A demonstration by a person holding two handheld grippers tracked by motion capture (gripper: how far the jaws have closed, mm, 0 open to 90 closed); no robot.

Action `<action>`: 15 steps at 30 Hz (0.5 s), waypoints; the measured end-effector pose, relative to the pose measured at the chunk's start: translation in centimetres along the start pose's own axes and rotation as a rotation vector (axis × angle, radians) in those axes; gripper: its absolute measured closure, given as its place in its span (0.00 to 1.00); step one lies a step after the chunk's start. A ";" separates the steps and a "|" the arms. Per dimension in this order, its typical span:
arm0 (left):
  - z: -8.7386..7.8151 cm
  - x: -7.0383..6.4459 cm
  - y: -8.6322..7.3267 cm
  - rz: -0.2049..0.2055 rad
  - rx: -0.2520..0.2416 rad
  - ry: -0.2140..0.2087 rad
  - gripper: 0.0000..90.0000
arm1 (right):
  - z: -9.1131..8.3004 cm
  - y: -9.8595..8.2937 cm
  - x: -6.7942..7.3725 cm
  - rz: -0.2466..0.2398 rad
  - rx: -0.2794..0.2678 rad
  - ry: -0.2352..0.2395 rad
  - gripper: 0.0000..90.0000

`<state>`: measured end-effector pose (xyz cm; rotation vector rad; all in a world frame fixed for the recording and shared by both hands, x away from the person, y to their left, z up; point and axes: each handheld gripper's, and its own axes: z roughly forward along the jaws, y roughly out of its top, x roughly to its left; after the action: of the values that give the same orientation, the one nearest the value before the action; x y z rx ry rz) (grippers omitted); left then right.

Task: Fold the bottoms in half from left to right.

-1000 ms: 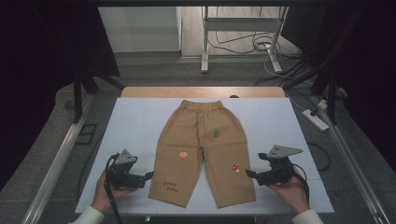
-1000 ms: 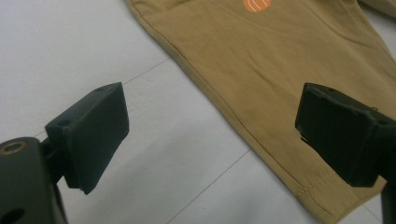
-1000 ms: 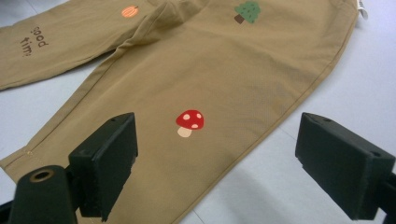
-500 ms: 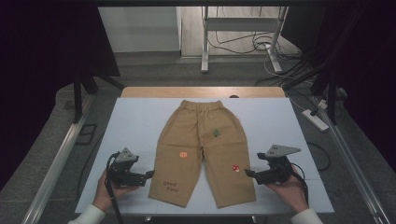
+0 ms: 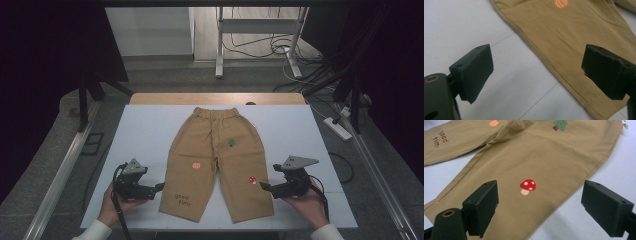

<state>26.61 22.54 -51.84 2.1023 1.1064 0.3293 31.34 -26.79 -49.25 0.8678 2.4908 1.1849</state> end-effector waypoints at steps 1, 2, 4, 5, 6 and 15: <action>0.0 0.0 0.0 0.000 0.002 0.001 0.12 | 0.0 0.0 0.0 -0.001 0.002 -0.001 0.16; 0.0 0.0 0.0 -0.001 0.002 0.000 0.12 | 0.1 0.1 0.1 -0.002 -0.001 0.002 0.16; 0.0 0.1 -0.1 -0.006 0.000 -0.001 0.12 | 0.2 0.2 0.2 -0.007 0.002 0.006 0.16; 0.0 0.1 -0.1 -0.007 0.000 -0.002 0.12 | 0.2 0.2 0.2 -0.007 0.002 0.006 0.16; 0.0 0.1 -0.1 -0.005 0.001 -0.002 0.12 | 0.4 0.3 0.4 -0.009 0.000 0.006 0.17; -0.1 0.1 -0.1 -0.005 0.001 0.004 0.12 | 1.3 1.2 1.2 -0.029 0.003 0.027 0.17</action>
<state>26.53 22.72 -51.85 2.1004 1.1138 0.3310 31.50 -24.66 -49.13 0.8193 2.5186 1.1908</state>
